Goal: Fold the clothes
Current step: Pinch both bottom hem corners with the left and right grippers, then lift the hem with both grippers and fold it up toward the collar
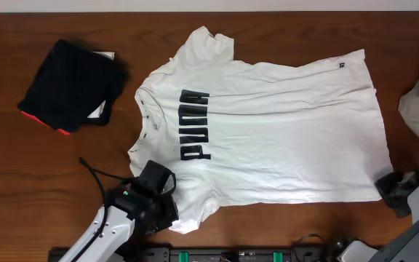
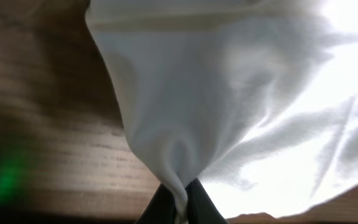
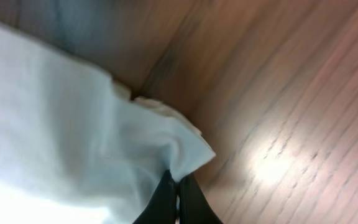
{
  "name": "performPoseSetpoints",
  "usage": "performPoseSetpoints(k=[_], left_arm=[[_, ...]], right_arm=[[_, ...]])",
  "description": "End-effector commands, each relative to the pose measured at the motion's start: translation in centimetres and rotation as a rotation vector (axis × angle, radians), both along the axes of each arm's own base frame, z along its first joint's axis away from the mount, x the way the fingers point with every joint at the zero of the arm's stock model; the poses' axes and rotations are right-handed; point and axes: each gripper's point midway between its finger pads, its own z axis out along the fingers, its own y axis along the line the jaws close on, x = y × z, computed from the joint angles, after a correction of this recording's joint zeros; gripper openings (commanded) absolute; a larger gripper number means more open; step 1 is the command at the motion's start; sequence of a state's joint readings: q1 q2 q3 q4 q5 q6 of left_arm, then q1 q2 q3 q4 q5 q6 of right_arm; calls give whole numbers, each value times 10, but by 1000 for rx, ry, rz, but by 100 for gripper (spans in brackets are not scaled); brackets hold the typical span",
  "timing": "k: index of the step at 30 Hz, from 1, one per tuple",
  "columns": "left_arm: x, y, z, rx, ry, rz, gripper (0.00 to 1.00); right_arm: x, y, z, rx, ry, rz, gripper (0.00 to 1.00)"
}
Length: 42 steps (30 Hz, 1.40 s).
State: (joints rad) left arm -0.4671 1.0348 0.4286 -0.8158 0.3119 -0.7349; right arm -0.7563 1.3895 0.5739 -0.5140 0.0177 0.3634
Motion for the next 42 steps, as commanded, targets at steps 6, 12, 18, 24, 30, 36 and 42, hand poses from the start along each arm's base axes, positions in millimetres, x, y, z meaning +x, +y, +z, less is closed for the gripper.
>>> performPoseSetpoints(k=[6,12,18,24,30,36,42], left_arm=[[11,-6,43,-5,-22,-63,6],[19,5,70,69,-52,-70,6],[44,4,100,87,-166,-94,6],[69,15,121,120,-258,-58,6],[96,28,129,136,-302,-19,6],[131,32,121,143,-328,-14,6],[166,25,128,153,-351,-94,5]], right_arm=[[25,8,29,-3,15,111,1],[31,8,46,24,12,103,1],[46,12,76,77,-36,121,1],[58,5,105,55,-66,131,1],[70,2,113,36,-110,145,1],[90,0,118,-2,-171,181,1],[117,2,115,-34,-214,235,1]])
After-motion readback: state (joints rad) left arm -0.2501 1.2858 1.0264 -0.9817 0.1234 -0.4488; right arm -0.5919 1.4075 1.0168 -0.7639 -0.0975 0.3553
